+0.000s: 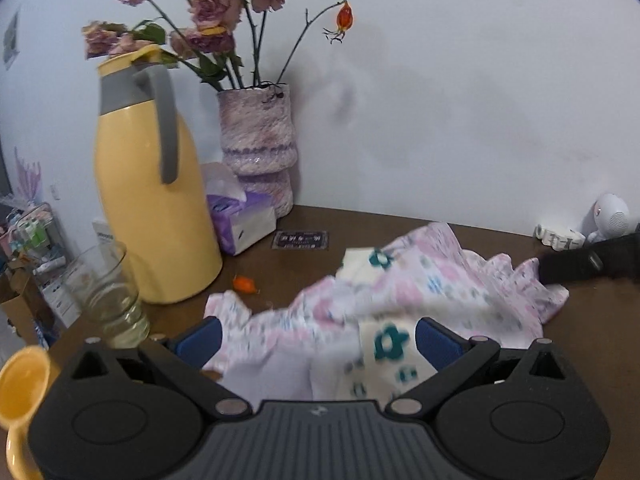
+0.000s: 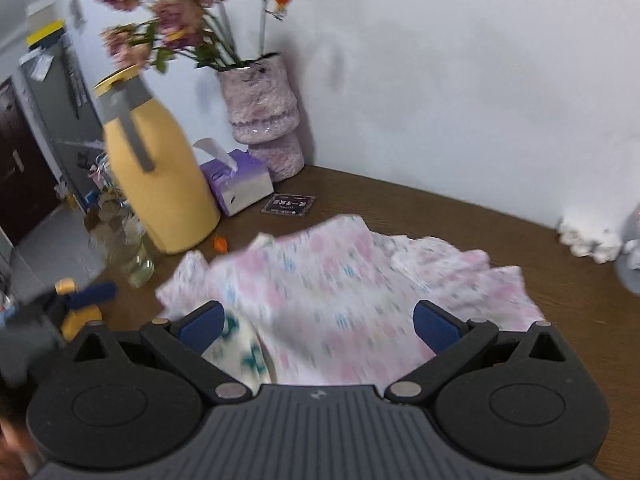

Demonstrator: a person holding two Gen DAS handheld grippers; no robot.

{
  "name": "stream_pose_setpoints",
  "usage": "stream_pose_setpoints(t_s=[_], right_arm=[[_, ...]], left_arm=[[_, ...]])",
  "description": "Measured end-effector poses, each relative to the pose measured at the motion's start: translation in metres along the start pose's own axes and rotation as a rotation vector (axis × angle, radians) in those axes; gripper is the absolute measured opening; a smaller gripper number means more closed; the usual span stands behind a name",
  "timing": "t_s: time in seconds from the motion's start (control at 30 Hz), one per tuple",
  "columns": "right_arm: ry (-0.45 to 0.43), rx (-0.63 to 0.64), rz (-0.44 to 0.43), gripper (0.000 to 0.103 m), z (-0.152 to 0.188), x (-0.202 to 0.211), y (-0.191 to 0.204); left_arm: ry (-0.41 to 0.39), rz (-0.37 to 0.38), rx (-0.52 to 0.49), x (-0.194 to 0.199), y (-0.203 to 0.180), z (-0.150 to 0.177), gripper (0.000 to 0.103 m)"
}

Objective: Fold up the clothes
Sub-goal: 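Grasp the pink floral dress with both grippers and lift it from the pile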

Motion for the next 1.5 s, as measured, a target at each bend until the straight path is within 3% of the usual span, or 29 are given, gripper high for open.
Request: stream_pose_setpoints(t_s=[0.13, 0.17, 0.33, 0.43, 0.5, 0.57, 0.67, 0.73, 0.8, 0.93, 1.0, 1.1, 1.23, 1.33, 1.4, 1.5], right_arm=[[0.062, -0.097, 0.034, 0.098, -0.034, -0.045, 0.003], [0.078, -0.112, 0.047, 0.096, -0.038, -0.057, 0.005], [0.161, -0.172, 0.094, 0.076, -0.041, -0.105, 0.006], [0.186, -0.196, 0.113, 0.063, -0.039, -0.123, 0.003], [0.202, -0.213, 0.110, 0.043, -0.035, -0.130, 0.002], [0.206, -0.234, 0.104, 0.011, -0.032, -0.134, -0.001], [0.156, -0.240, 0.084, 0.002, -0.035, -0.127, -0.002], [0.118, -0.233, 0.059, 0.001, -0.042, -0.116, 0.002], [0.067, -0.229, 0.034, 0.001, -0.054, -0.098, 0.006], [-0.077, -0.210, -0.006, 0.001, -0.085, -0.047, 0.016], [-0.154, -0.206, -0.042, 0.000, -0.102, -0.011, 0.021], [-0.267, -0.198, -0.117, 0.000, -0.123, 0.050, 0.028], [-0.385, -0.159, -0.210, 0.000, -0.132, 0.143, 0.033], [-0.447, -0.098, -0.235, 0.000, -0.108, 0.211, 0.020], [-0.456, -0.062, -0.206, 0.000, -0.073, 0.242, -0.003], [-0.384, -0.082, -0.137, 0.000, -0.003, 0.259, -0.058]], left_arm=[[0.032, 0.025, -0.051, -0.027, -0.005, -0.008, 0.101], [0.040, 0.030, -0.061, -0.034, -0.007, -0.009, 0.095], [0.069, 0.054, -0.111, -0.060, -0.017, -0.008, 0.086], [0.059, 0.074, -0.138, -0.064, -0.023, -0.008, 0.074], [0.053, 0.090, -0.153, -0.066, -0.026, -0.009, 0.061], [0.048, 0.123, -0.170, -0.066, -0.030, -0.010, 0.045], [0.028, 0.175, -0.209, -0.061, -0.036, -0.014, 0.028], [0.018, 0.190, -0.231, -0.057, -0.038, -0.019, 0.011], [0.011, 0.193, -0.218, -0.053, -0.035, -0.026, 0.002], [-0.076, 0.131, -0.190, -0.028, -0.018, -0.063, 0.000], [-0.156, 0.082, -0.188, -0.002, -0.007, -0.091, 0.000], [-0.265, 0.068, -0.197, 0.048, 0.000, -0.125, 0.000], [-0.314, 0.089, -0.183, 0.102, -0.006, -0.128, 0.000], [-0.294, 0.131, -0.183, 0.124, -0.014, -0.103, 0.000], [-0.258, 0.172, -0.189, 0.131, -0.024, -0.074, 0.000], [-0.181, 0.248, -0.197, 0.131, -0.045, -0.021, 0.000]])
Point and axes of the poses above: each gripper's, at about its wrist camera, not at the fingertips, and x roughly against the way its jaws point, y to its left, z to its underside, the point moved 9 cm from there along -x, roughly the way its jaws point, and after that the axes turned 8 degrees about -x, right-handed, at the moved point
